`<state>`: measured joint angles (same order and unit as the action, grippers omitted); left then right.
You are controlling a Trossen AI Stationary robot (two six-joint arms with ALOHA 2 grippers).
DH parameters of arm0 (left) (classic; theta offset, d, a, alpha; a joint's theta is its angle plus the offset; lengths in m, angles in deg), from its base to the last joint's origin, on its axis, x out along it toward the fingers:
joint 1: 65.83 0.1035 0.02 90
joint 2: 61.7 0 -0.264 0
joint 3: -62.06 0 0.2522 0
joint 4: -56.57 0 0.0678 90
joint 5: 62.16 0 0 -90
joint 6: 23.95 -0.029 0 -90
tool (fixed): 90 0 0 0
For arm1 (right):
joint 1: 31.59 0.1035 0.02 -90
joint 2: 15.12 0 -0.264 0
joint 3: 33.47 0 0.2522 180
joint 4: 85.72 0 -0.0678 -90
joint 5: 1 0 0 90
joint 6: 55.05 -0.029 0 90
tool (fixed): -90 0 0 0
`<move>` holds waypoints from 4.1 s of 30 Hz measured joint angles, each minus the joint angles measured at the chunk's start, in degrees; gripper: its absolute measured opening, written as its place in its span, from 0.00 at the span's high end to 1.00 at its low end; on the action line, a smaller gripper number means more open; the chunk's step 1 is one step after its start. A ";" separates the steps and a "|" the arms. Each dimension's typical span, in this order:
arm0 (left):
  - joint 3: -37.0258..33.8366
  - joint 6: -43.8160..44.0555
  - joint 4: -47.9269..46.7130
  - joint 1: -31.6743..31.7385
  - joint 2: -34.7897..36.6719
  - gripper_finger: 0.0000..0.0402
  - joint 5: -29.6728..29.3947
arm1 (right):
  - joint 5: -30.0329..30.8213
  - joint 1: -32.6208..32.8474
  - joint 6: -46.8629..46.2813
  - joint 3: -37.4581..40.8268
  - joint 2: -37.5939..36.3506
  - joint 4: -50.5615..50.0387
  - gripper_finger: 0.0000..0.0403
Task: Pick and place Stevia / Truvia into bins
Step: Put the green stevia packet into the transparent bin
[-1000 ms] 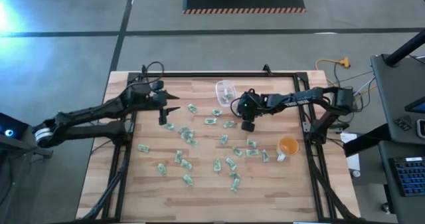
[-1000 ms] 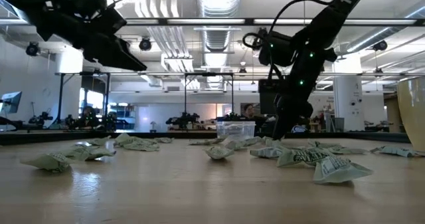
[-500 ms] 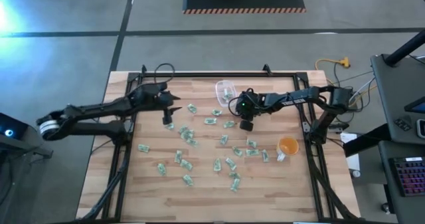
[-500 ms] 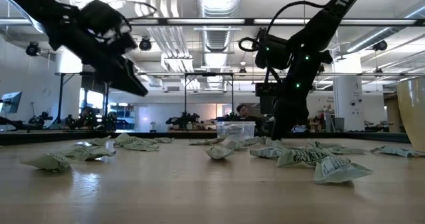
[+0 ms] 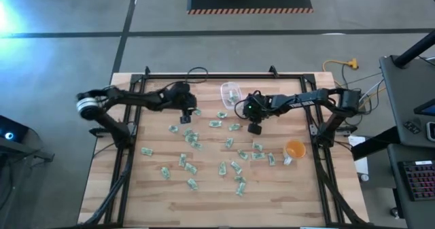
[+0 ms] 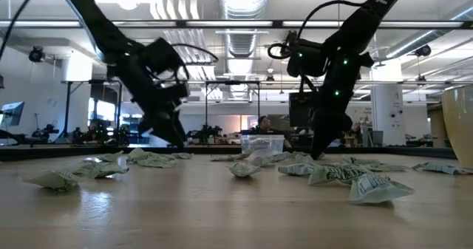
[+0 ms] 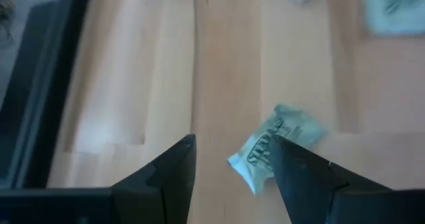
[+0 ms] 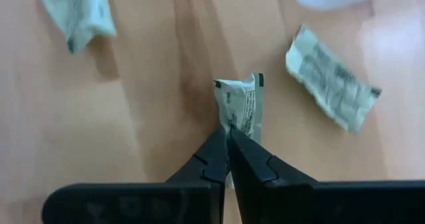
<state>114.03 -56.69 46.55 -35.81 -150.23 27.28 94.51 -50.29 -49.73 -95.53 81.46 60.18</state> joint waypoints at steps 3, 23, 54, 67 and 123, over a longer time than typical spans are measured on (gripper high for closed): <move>1.56 -0.71 -0.23 0.02 -3.65 0.56 -0.16 | -0.01 0.89 -1.16 0.06 -2.90 -1.51 0.98; 3.90 3.86 -8.61 -0.07 -1.97 0.56 5.49 | 9.52 4.62 9.16 0.77 -8.01 21.46 0.98; 3.64 5.41 -13.39 -0.02 -2.79 0.60 8.06 | 6.54 1.32 4.13 -5.18 -9.59 10.97 0.63; 4.07 3.59 -13.26 -0.26 -1.66 0.98 7.02 | 6.58 9.73 -10.27 -4.31 -19.82 -12.20 0.71; 31.39 3.78 -22.96 -8.42 -11.67 0.56 0.87 | 1.40 -2.48 4.73 16.68 -18.34 23.76 0.69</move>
<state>145.42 -52.91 23.59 -44.23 -161.89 28.14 95.91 -52.77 -45.00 -78.85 63.11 83.94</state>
